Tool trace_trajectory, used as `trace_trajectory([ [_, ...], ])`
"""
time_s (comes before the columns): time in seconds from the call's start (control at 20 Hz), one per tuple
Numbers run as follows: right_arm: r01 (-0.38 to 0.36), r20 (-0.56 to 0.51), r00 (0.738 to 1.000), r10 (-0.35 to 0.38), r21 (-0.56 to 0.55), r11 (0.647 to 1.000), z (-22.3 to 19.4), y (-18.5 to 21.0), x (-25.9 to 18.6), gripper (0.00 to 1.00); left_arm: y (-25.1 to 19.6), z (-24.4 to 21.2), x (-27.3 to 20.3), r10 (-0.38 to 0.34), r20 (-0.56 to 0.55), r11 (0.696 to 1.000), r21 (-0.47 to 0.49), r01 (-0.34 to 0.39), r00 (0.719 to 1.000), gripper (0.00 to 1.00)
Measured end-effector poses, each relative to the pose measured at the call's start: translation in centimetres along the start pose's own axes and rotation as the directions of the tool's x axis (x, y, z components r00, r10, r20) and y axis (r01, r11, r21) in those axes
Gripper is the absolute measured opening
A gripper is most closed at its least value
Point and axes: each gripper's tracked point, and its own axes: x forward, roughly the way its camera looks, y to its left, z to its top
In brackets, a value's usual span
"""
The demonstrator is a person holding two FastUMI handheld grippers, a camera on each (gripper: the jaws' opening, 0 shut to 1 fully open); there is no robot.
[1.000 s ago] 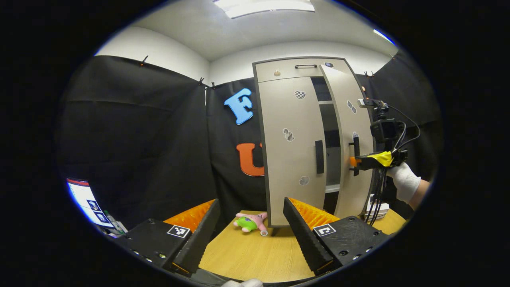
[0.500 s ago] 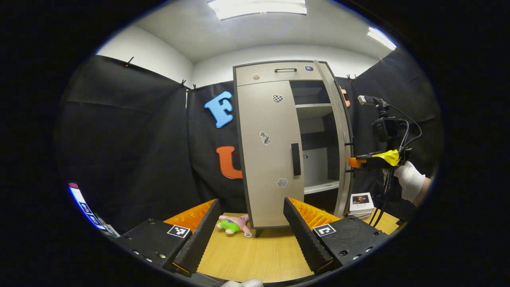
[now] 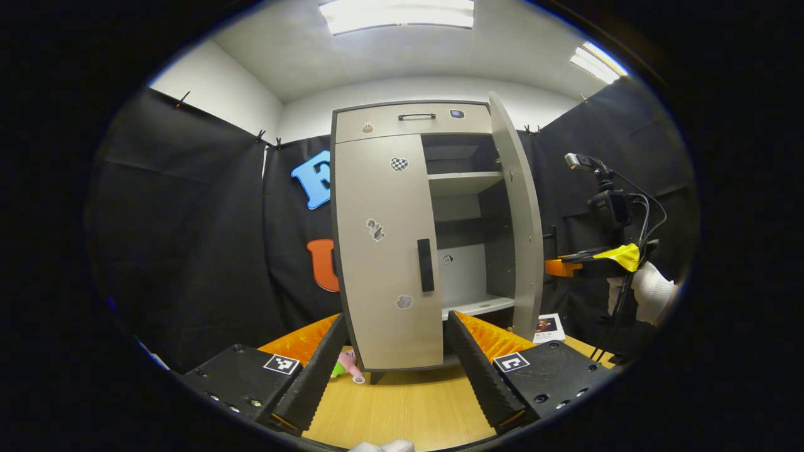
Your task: Open the right door of the double-door shoe cabinet with the right hand, and open the left door with the left hand.
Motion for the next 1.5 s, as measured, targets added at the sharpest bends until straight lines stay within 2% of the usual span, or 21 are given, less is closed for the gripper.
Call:
trace_trajectory([
  [0.25, -0.034, -0.005, 0.999, 0.034, -0.010, 0.999, -0.1, -3.2, -0.4, 0.05, -5.3, 0.4, 1.2, -0.017, -0.005, 1.000, -0.017, 0.016, 1.000, 0.96],
  [0.55, -0.022, -0.001, 1.000, 0.022, 0.015, 1.000, 0.1, -7.4, -0.1, 0.04, -9.1, 0.6, 1.6, -0.017, -0.015, 1.000, -0.015, 0.016, 1.000, 0.96],
  [0.7, -0.063, -0.012, 0.998, 0.064, 0.056, 0.996, -0.2, -7.7, 0.1, 0.03, -9.9, 0.8, 1.9, -0.017, -0.019, 1.000, -0.016, 0.017, 1.000, 0.96],
  [0.9, -0.074, -0.008, 0.997, 0.075, 0.058, 0.996, -0.2, -8.0, 0.2, 0.04, -10.3, 0.9, 2.0, -0.015, -0.019, 1.000, -0.005, 0.015, 1.000, 0.96],
  [1.3, -0.054, -0.005, 0.999, 0.054, 0.047, 0.997, -0.3, -8.3, -0.3, 0.04, -8.2, 0.2, 2.6, -0.007, -0.034, 1.000, -0.020, 0.006, 0.999, 0.96],
  [1.45, -0.023, -0.003, 1.000, 0.023, 0.048, 0.999, 0.0, -9.2, -1.4, 0.12, -6.9, -0.3, 3.1, 0.000, -0.041, 1.000, -0.016, -0.001, 0.999, 0.96],
  [1.5, -0.012, -0.002, 1.000, 0.012, 0.042, 0.999, -0.1, -9.7, -2.0, 0.30, -6.3, -0.3, 3.3, 0.002, -0.046, 1.000, -0.014, -0.002, 0.999, 0.96],
])
